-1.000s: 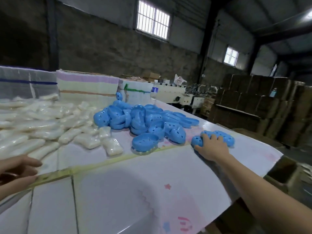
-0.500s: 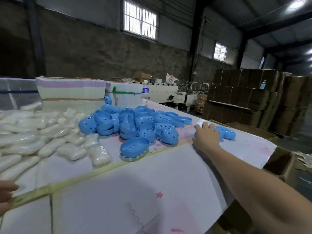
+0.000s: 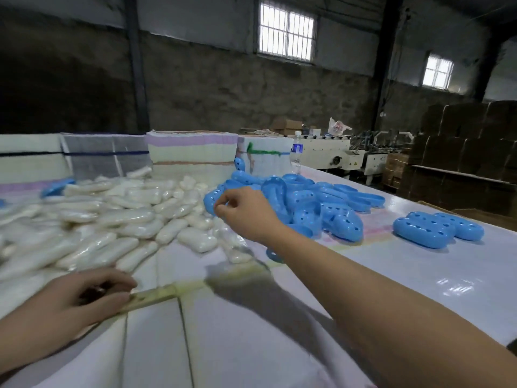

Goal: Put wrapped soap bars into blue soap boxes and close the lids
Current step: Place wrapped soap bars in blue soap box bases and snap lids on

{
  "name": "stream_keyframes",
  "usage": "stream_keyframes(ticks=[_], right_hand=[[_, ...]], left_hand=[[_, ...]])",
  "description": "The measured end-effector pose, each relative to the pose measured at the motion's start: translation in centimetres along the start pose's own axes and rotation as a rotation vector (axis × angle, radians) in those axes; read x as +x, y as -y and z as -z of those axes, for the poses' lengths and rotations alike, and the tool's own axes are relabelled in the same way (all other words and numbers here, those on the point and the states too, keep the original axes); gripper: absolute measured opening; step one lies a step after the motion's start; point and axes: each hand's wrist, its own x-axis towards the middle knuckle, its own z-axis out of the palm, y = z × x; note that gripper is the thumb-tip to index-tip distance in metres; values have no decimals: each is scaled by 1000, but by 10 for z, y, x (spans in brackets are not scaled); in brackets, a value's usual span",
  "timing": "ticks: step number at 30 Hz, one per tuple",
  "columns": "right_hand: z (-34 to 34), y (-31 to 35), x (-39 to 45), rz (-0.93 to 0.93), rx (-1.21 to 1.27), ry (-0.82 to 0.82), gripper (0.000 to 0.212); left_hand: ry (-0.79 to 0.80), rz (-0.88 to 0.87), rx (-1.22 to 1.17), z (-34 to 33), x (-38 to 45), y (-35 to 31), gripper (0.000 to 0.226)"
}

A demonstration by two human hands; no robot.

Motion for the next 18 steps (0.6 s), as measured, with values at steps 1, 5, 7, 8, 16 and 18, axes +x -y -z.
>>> stream_keyframes(ticks=[1, 5, 7, 8, 16, 18], right_hand=[[-16, 19, 4, 22, 53, 46, 16], [-74, 74, 13, 33, 257, 125, 15], [-100, 80, 7, -7, 356, 71, 15], [-111, 78, 2, -21, 371, 58, 15], [-126, 57, -16, 70, 289, 270, 17], [-128, 62, -18, 100, 247, 293, 16]], left_hand=[[-40, 6, 10, 5, -4, -16, 36], [-194, 43, -57, 16, -14, -47, 10], [-272, 110, -44, 16, -14, -51, 19], [-300, 134, -37, 16, -13, -51, 20], [-394, 171, 104, 24, -13, -49, 19], [-450, 181, 122, 31, -14, -47, 18]])
